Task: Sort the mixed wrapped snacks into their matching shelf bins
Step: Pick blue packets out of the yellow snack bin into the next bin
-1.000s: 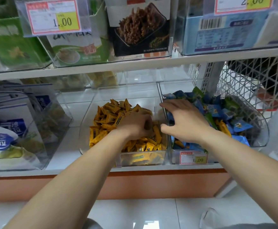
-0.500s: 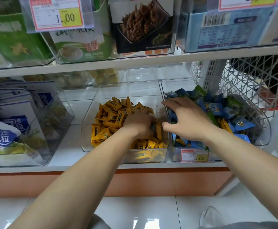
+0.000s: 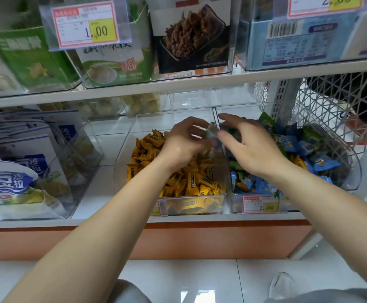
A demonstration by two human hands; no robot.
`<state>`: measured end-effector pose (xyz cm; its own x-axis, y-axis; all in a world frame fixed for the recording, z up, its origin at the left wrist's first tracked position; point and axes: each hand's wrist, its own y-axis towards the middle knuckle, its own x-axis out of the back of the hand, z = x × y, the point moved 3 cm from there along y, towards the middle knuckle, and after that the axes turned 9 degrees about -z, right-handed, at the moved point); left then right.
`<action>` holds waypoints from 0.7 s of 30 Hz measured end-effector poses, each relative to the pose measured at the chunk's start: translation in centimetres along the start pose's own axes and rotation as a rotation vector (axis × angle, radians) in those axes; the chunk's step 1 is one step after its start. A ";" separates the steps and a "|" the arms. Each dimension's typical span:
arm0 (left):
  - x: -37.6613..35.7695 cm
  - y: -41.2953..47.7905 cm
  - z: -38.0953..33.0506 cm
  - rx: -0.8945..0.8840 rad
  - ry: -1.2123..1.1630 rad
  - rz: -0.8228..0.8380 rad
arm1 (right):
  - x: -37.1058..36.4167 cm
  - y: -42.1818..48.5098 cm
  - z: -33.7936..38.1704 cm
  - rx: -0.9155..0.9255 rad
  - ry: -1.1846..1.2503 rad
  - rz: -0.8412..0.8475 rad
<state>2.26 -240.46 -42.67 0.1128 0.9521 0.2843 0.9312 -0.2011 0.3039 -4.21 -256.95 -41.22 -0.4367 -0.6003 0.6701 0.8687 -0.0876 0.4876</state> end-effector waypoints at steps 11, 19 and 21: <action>-2.5 -0.2 0.7 -0.120 0.213 -0.024 | 4.1 0.2 -4.1 0.033 -0.124 -0.344; -1.8 -1.7 0.2 -0.243 0.442 0.074 | 3.0 -0.3 -4.9 -0.063 -0.318 0.112; -1.0 -1.9 0.2 -0.219 0.502 0.084 | 3.3 -0.3 -4.2 -0.002 -0.323 0.035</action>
<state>0.41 -240.97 -43.71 -0.0456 0.7147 0.6980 0.8264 -0.3655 0.4283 -4.96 -262.23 -41.49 -0.4574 -0.3200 0.8297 0.8850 -0.0733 0.4597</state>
